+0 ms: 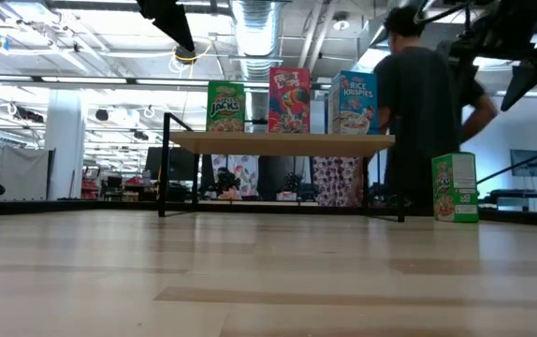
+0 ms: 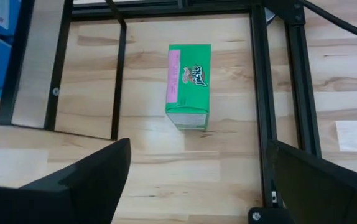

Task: Stack cereal on shelf
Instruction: Adjust the green cereal box on the shelf

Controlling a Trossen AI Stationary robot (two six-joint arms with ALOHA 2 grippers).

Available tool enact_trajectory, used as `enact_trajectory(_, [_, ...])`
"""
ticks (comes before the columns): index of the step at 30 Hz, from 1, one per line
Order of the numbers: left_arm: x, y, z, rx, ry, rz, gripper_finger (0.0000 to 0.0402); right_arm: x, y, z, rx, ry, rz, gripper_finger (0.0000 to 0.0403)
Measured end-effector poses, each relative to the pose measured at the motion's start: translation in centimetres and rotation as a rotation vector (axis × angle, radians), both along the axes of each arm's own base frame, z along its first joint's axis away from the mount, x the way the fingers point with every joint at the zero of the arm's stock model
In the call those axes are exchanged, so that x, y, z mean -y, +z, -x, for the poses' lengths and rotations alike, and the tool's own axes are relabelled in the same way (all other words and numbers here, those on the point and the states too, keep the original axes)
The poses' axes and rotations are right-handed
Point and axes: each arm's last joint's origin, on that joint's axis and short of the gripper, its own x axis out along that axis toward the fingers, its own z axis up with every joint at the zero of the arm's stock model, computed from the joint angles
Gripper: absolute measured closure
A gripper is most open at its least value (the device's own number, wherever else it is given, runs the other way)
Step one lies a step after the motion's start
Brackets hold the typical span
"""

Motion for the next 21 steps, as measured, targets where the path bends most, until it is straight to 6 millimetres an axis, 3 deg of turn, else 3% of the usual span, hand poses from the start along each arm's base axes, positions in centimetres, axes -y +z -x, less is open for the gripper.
enact_trajectory(21, [0.0, 0.0, 0.0, 0.000, 0.000, 0.000, 0.0246, 3.9, -1.9, -2.3, -0.158, -0.053, -0.056, 0.0019])
